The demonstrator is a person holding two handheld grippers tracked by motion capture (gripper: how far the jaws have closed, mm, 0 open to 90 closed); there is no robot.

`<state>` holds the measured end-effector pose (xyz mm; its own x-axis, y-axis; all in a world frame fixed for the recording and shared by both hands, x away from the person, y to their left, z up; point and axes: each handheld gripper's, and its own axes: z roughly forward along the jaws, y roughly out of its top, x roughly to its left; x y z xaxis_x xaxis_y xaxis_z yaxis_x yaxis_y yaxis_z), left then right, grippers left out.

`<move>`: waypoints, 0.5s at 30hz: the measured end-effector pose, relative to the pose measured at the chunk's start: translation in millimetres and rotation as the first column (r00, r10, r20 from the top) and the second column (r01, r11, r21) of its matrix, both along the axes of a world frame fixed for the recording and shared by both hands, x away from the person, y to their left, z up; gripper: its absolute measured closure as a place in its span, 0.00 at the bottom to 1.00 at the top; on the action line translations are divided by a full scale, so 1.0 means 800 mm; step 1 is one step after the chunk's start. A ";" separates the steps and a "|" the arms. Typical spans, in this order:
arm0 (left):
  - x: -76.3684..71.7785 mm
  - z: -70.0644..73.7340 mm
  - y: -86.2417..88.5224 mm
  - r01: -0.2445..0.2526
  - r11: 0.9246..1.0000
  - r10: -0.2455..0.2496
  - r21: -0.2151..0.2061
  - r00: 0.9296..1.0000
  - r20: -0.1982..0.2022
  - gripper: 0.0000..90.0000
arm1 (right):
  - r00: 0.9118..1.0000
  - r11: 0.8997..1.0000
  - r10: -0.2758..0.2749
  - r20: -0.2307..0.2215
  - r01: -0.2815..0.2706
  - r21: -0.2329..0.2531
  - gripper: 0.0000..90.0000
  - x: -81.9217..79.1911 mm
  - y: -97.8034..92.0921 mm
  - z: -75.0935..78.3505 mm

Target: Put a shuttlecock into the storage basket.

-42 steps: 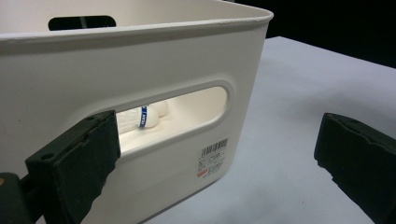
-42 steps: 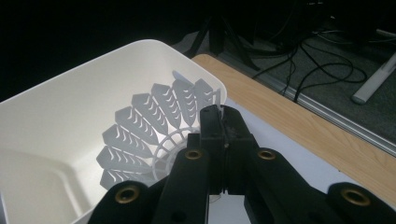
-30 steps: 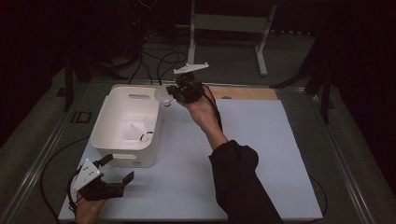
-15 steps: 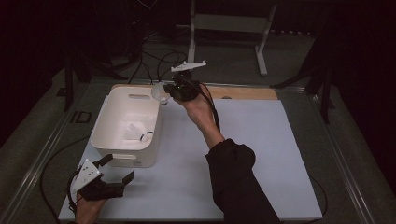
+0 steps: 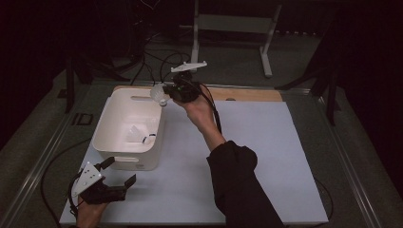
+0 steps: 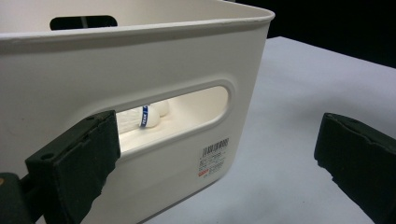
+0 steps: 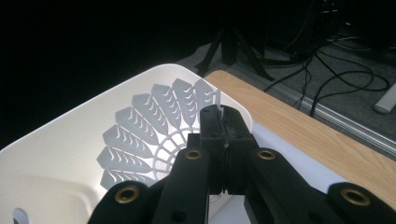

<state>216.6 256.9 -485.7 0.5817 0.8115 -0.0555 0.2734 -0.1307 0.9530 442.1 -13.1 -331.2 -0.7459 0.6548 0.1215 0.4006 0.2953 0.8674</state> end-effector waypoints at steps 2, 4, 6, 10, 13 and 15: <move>0.000 0.000 0.000 0.000 1.000 0.000 -0.001 1.000 0.000 0.01 | 1.000 1.000 0.004 -0.002 -0.004 0.006 0.99 0.000 0.001 0.000; 0.000 0.000 0.000 0.000 1.000 0.000 -0.002 1.000 0.000 0.01 | 1.000 1.000 0.006 -0.003 -0.006 0.004 0.99 0.000 0.003 0.000; 0.000 0.000 0.000 0.000 1.000 0.000 -0.002 1.000 0.000 0.01 | 1.000 1.000 0.009 -0.005 -0.009 0.004 0.99 0.000 0.005 0.000; 0.000 0.000 0.000 0.001 1.000 -0.001 -0.001 1.000 0.000 0.01 | 1.000 1.000 0.015 -0.003 -0.015 0.002 0.99 -0.001 0.009 0.000; 0.000 0.000 0.000 0.001 1.000 -0.001 -0.002 1.000 0.000 0.01 | 1.000 1.000 0.021 -0.002 -0.021 0.002 0.99 -0.002 0.012 0.001; 0.000 0.000 0.000 0.002 1.000 -0.002 -0.002 1.000 0.000 0.01 | 1.000 1.000 0.023 -0.003 -0.023 0.004 0.99 -0.003 0.014 0.001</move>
